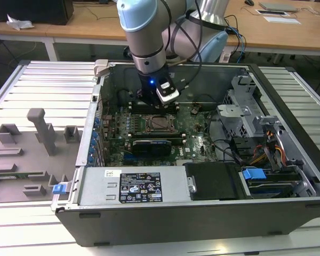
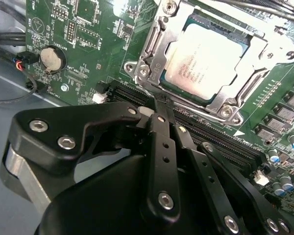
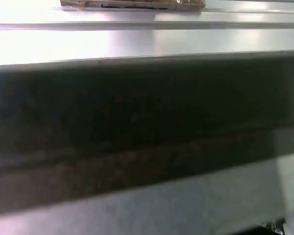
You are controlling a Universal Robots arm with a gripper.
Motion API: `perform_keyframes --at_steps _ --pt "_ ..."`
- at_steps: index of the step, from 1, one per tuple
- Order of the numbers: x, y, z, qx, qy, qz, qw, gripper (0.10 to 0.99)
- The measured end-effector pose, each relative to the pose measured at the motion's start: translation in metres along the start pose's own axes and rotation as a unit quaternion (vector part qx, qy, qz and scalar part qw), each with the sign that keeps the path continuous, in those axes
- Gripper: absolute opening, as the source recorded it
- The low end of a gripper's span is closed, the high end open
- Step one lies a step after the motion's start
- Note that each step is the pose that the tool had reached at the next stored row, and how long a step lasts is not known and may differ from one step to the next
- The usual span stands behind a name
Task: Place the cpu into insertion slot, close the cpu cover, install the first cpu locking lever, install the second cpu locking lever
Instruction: 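Install the first cpu locking lever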
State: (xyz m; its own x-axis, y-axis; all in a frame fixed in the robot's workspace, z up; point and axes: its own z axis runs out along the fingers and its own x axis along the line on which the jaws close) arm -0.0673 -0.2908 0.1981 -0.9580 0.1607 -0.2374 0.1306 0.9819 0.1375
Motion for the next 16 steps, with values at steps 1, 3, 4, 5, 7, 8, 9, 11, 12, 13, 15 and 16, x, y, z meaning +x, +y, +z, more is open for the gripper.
perform_keyframes --at_steps 1,3,4,5,7,8,9,11,12,13,15,16 --pt "0.0002 -0.0004 0.0009 0.0000 0.0000 0.000 1.0000 0.106" --pt "0.0007 -0.0009 0.0024 0.0003 0.0001 0.000 1.0000 0.106" --pt "0.0007 -0.0010 0.0026 0.0004 0.0002 0.000 1.0000 0.106" --pt "0.0007 -0.0010 0.0026 0.0004 0.0002 0.000 1.0000 0.106" --pt "0.0005 -0.0009 0.0029 -0.0005 0.0002 0.000 1.0000 0.106" --pt "0.0004 -0.0009 0.0030 -0.0012 0.0002 0.000 1.0000 0.106" --pt "0.0004 -0.0008 0.0030 -0.0013 0.0002 0.000 1.0000 0.106" --pt "0.0004 -0.0008 0.0027 -0.0015 0.0001 0.000 1.0000 0.106" --pt "0.0002 -0.0007 0.0022 -0.0017 0.0001 0.000 1.0000 0.106" --pt "-0.0001 -0.0005 0.0014 -0.0018 0.0000 0.000 1.0000 0.106" --pt "-0.0008 -0.0002 -0.0018 -0.0014 0.0001 0.000 1.0000 0.106" --pt "-0.0012 0.0001 -0.0035 -0.0014 0.0002 0.000 1.0000 0.106"
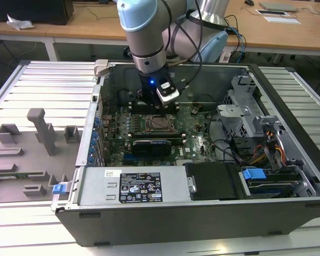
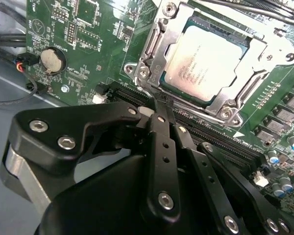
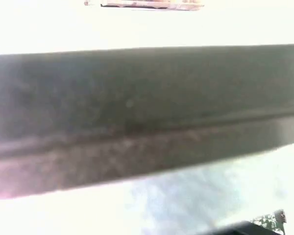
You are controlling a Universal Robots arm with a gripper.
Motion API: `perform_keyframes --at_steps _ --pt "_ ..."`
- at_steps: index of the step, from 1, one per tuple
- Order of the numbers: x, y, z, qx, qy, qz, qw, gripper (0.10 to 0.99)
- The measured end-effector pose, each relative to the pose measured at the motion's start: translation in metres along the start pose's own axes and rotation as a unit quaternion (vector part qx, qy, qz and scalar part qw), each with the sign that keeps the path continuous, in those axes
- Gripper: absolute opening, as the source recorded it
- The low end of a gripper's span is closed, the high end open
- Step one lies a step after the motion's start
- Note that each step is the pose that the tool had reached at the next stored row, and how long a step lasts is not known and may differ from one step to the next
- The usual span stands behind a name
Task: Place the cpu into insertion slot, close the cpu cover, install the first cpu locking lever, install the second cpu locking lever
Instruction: 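Install the first cpu locking lever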
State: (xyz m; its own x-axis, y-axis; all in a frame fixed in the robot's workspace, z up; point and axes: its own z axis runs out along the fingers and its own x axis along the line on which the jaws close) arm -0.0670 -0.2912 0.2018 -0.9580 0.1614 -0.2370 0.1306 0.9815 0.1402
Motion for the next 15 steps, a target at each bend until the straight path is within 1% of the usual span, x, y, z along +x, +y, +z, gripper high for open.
perform_keyframes --at_steps 1,2,3,4,5,6,7,8,9,10,11,13,14,15 --pt "-0.0006 0.0003 -0.0025 0.0024 -0.0002 -0.001 1.0000 0.106" --pt "-0.0011 0.0006 -0.0042 0.0073 -0.0002 -0.002 1.0000 0.106" --pt "-0.0013 0.0008 -0.0053 0.0112 0.0001 -0.002 0.9999 0.106" --pt "-0.0018 0.0010 -0.0073 0.0197 0.0004 -0.003 0.9998 0.106" --pt "-0.0026 0.0014 -0.0094 0.0368 0.0013 -0.006 0.9993 0.106" --pt "-0.0028 0.0014 -0.0096 0.0436 0.0027 -0.008 0.9990 0.106" --pt "-0.0028 0.0014 -0.0095 0.0437 0.0031 -0.008 0.9990 0.106" --pt "-0.0030 0.0015 -0.0094 0.0441 0.0064 -0.008 0.9990 0.106" --pt "-0.0031 0.0015 -0.0092 0.0452 0.0135 -0.007 0.9989 0.106" --pt "-0.0037 0.0015 -0.0088 0.0496 0.0421 -0.005 0.9979 0.106" --pt "-0.0037 0.0014 -0.0088 0.0500 0.0442 -0.005 0.9978 0.106" --pt "-0.0038 0.0006 -0.0090 0.0500 0.0443 -0.005 0.9978 0.106" --pt "-0.0041 -0.0011 -0.0091 0.0499 0.0442 -0.005 0.9978 0.106" --pt "-0.0045 -0.0047 -0.0095 0.0500 0.0443 -0.005 0.9978 0.106"
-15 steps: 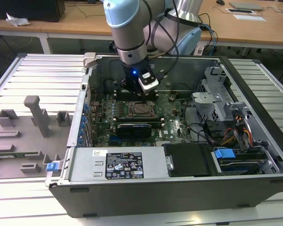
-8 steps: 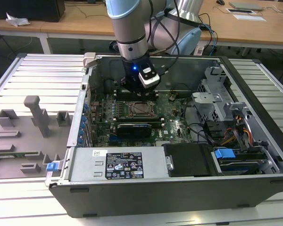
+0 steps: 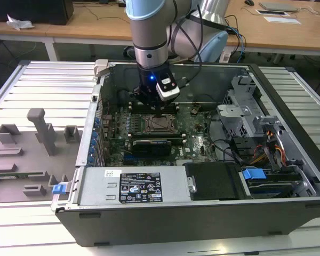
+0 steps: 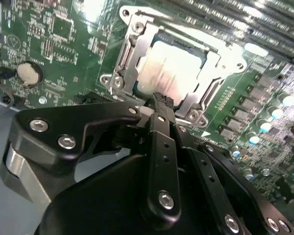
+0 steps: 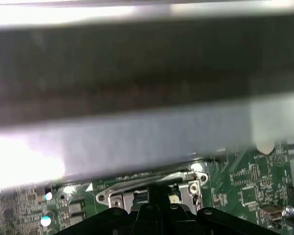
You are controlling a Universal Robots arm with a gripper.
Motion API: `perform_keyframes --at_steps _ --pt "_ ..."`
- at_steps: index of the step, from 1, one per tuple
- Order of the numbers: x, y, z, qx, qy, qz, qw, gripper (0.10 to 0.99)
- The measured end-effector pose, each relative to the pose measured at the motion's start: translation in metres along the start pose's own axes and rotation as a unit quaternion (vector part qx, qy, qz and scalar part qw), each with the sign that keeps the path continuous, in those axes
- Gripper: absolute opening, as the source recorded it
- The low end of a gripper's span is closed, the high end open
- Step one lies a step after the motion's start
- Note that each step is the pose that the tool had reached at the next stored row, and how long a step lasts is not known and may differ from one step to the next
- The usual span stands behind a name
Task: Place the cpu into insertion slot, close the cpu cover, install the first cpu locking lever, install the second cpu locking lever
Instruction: 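Install the first cpu locking lever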
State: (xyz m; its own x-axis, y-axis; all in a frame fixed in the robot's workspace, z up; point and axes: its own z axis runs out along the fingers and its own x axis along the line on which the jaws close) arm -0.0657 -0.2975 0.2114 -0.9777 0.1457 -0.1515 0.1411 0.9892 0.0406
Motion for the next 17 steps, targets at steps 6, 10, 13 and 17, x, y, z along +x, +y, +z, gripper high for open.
perform_keyframes --at_steps 6,10,13,17 --pt "-0.0014 -0.0143 -0.0004 0.0000 0.0000 0.000 1.0000 0.106" --pt "-0.0022 -0.0207 -0.0004 0.0001 0.0003 0.001 1.0000 0.106" --pt "-0.0044 -0.0219 0.0000 0.0016 0.0089 0.001 1.0000 0.106" --pt "-0.0131 -0.0208 0.0015 0.0037 0.0254 -0.002 0.9997 0.106"
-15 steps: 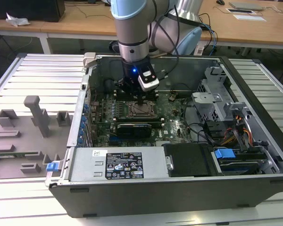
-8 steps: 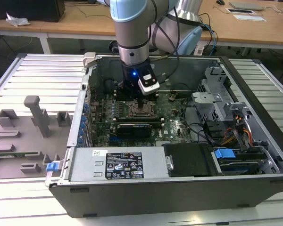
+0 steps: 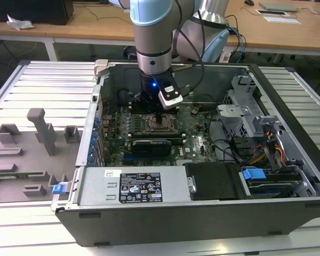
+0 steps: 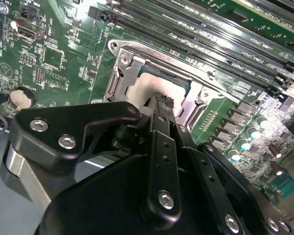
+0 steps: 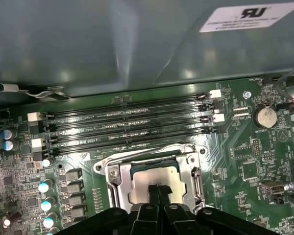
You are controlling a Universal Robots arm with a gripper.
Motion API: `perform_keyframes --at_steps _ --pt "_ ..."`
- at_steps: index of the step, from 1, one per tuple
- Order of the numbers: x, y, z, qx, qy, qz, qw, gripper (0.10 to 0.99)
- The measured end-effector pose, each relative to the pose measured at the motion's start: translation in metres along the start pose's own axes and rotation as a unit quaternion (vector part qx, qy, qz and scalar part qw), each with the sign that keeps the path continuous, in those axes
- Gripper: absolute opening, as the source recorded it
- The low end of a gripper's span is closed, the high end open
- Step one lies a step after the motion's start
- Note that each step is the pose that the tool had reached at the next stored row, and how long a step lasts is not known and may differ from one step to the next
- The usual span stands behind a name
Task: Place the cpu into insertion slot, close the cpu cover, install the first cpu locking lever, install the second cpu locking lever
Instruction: 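Install the first cpu locking lever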
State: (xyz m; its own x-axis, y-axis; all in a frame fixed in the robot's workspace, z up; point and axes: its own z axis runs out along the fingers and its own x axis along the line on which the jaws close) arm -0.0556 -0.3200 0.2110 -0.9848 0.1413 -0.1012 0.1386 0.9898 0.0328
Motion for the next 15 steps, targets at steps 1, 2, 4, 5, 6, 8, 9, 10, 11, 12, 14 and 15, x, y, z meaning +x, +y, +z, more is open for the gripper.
perform_keyframes --at_steps 1,2,4,5,6,8,9,10,11,12,14,15 --pt "-0.0028 0.0003 0.0004 0.0005 0.0055 -0.003 1.0000 0.106" --pt "-0.0038 0.0005 0.0006 0.0007 0.0085 -0.005 1.0000 0.106" --pt "-0.0042 0.0005 0.0005 0.0020 0.0126 -0.011 0.9999 0.106" --pt "-0.0042 0.0006 0.0006 0.0032 0.0145 -0.015 0.9998 0.106" --pt "-0.0042 0.0005 0.0005 0.0039 0.0156 -0.018 0.9997 0.106" --pt "-0.0042 0.0005 0.0003 0.0058 0.0183 -0.025 0.9995 0.106" --pt "-0.0042 0.0005 -0.0003 0.0069 0.0193 -0.026 0.9995 0.106" --pt "-0.0044 0.0006 -0.0021 0.0089 0.0206 -0.027 0.9994 0.106" --pt "-0.0047 0.0007 -0.0039 0.0097 0.0207 -0.027 0.9994 0.106" --pt "-0.0050 0.0008 -0.0068 0.0098 0.0207 -0.027 0.9994 0.106" --pt "-0.0054 0.0011 -0.0115 0.0099 0.0206 -0.027 0.9994 0.106" --pt "-0.0056 0.0012 -0.0135 0.0099 0.0206 -0.027 0.9994 0.106"
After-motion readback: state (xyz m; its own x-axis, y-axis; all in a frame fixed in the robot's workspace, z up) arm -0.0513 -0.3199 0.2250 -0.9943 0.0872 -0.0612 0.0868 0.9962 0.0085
